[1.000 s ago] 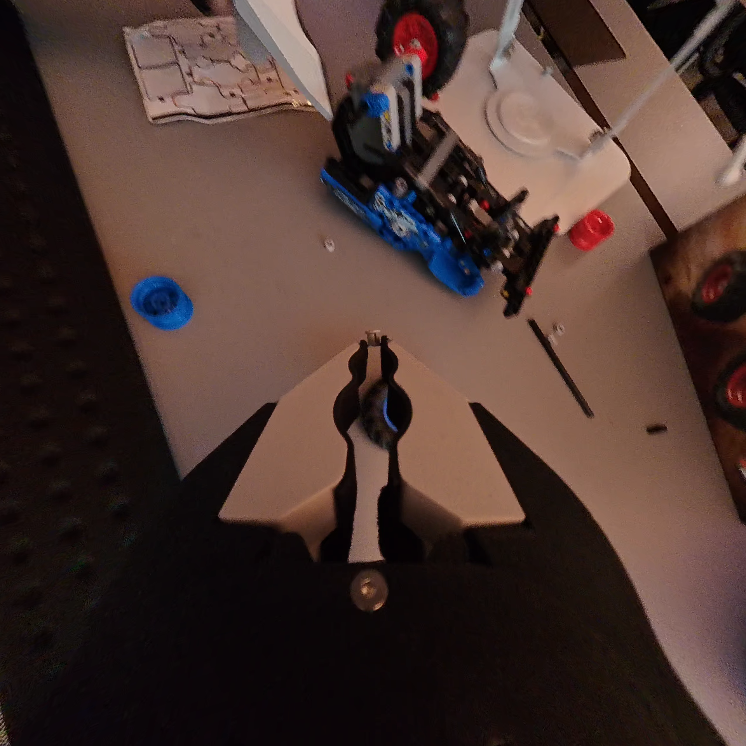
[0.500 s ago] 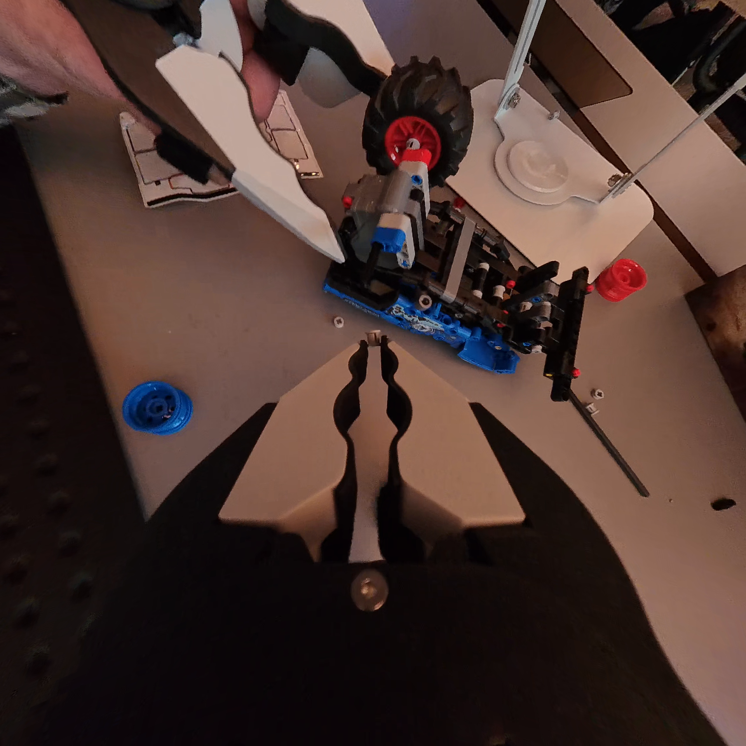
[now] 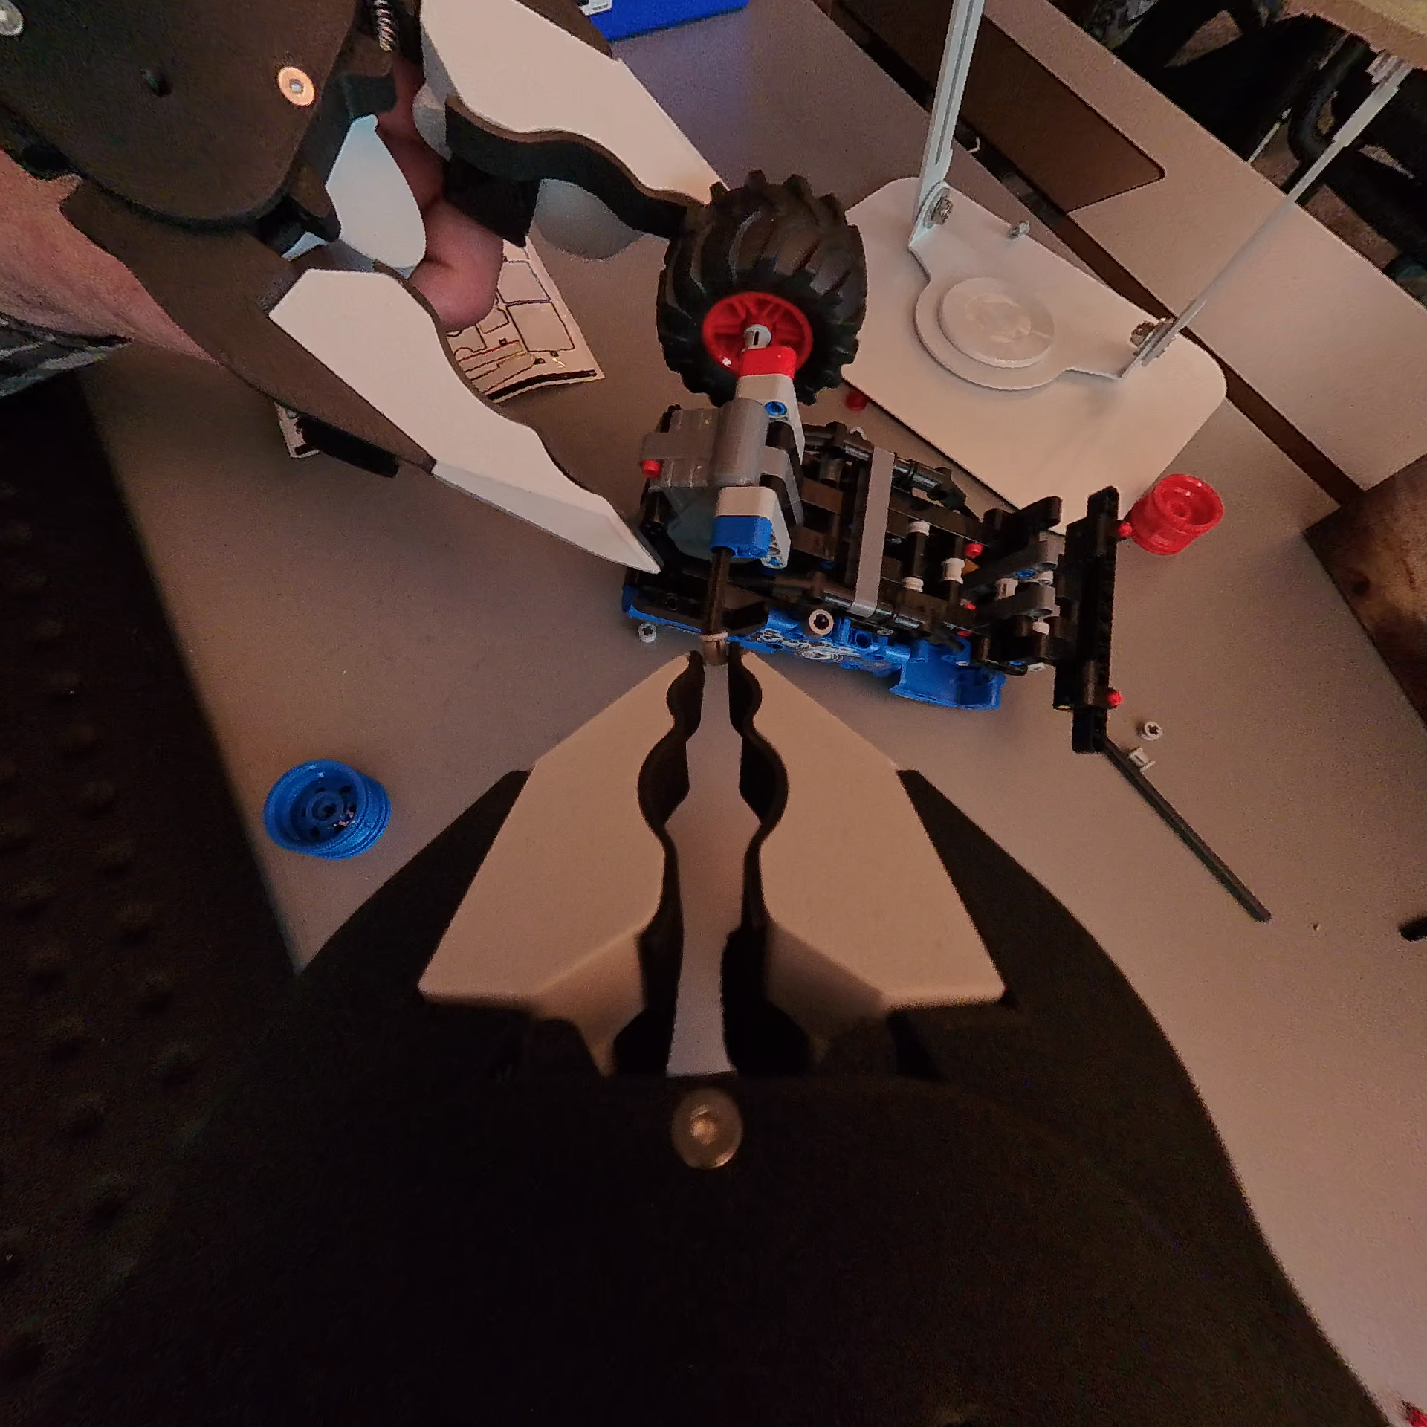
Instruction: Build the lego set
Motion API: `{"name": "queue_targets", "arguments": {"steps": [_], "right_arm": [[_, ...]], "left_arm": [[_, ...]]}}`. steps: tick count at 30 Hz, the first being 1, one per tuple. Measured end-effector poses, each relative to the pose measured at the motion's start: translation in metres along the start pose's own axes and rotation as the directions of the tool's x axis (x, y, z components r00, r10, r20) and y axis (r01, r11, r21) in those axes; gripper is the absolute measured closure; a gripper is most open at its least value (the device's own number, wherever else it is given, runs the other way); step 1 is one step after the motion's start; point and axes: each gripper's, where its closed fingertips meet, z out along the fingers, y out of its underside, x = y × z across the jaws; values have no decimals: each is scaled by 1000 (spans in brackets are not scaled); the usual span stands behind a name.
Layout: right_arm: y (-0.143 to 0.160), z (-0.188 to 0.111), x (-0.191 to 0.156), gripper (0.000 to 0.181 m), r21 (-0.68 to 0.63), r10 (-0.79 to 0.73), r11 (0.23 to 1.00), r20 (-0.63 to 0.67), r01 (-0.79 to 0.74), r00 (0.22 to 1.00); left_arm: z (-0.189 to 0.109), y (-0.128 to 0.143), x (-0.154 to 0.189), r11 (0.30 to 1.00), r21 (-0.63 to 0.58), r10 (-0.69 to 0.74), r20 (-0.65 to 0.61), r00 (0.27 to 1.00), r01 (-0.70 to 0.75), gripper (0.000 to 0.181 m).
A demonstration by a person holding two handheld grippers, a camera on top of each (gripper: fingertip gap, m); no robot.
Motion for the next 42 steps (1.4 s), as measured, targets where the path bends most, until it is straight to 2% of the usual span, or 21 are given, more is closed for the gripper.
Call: {"name": "queue_targets", "arguments": {"steps": [13, 26, 37, 42], "right_arm": [[4, -9, 3, 177, -13, 46, 999, -44, -47, 998], [8, -13, 2, 177, 30, 73, 997, -70, -71, 995], [4, -11, 4, 178, 183, 180, 969, -51, -168, 982], [4, -9, 6, 178, 212, 212, 957, -43, -199, 976]], "left_arm": [[0, -7, 5, 998, -1, 64, 57, 996, -64, 93], [1, -10, 10, 997, 0, 73, 68, 995, -73, 96], [3, -5, 8, 1000, 17, -21, 31, 999, 20, 99], [5, -3, 7, 997, 26, -72, 11, 997, 71, 100]]}}
